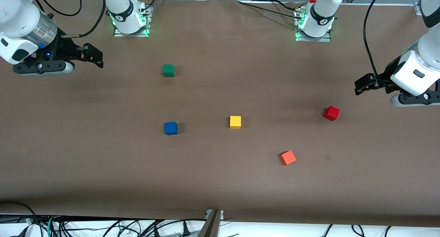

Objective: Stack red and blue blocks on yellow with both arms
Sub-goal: 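Lower the left gripper onto the red cube and close on it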

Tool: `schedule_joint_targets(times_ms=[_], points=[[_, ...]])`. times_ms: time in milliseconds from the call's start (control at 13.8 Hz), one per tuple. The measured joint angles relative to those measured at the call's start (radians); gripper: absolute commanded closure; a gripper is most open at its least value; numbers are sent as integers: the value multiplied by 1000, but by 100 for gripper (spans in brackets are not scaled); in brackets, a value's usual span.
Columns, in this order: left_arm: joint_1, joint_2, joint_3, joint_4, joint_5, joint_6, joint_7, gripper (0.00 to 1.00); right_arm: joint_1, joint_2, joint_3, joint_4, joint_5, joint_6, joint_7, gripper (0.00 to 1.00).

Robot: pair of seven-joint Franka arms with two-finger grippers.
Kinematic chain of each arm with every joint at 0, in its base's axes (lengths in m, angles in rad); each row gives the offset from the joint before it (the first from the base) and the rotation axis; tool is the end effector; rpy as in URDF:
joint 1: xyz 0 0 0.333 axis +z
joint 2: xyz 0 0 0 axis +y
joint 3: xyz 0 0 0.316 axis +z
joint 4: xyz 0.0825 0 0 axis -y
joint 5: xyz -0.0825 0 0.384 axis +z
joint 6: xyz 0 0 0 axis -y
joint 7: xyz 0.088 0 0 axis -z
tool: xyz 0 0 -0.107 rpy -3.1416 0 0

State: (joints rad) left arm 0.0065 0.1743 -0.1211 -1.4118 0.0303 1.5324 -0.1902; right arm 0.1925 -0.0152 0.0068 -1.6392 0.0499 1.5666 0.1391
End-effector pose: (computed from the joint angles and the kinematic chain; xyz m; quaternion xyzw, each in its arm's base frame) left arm 0.6002 -0.0591 0.5956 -0.9989 -0.0386 0.0252 0.0086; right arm 0.5354 0.1136 0.6004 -0.9988 -0.0295 0.0325 0.0197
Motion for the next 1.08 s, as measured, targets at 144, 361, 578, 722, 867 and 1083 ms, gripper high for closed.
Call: schedule_joint_targets(times_ms=[144, 361, 578, 722, 867, 1083], points=[[0, 0, 0, 0, 0, -1, 0, 0, 0, 7, 2, 10, 0, 4, 0, 0], [0, 3, 0, 0, 0, -5, 0, 0, 0, 26, 2, 31, -7, 6, 0, 0], [0, 39, 1, -3, 0, -7, 29, 0, 0, 33, 3, 33, -9, 11, -2, 0], [3, 97, 2, -8, 0, 8, 131, 0, 0, 35, 4, 33, -9, 12, -14, 0], [10, 167, 4, -27, 0, 81, 229, 0, 0, 36, 4, 33, -9, 12, -21, 0], [28, 225, 6, -156, 1, 283, 352, 0, 0, 36, 4, 34, -9, 12, -24, 0]])
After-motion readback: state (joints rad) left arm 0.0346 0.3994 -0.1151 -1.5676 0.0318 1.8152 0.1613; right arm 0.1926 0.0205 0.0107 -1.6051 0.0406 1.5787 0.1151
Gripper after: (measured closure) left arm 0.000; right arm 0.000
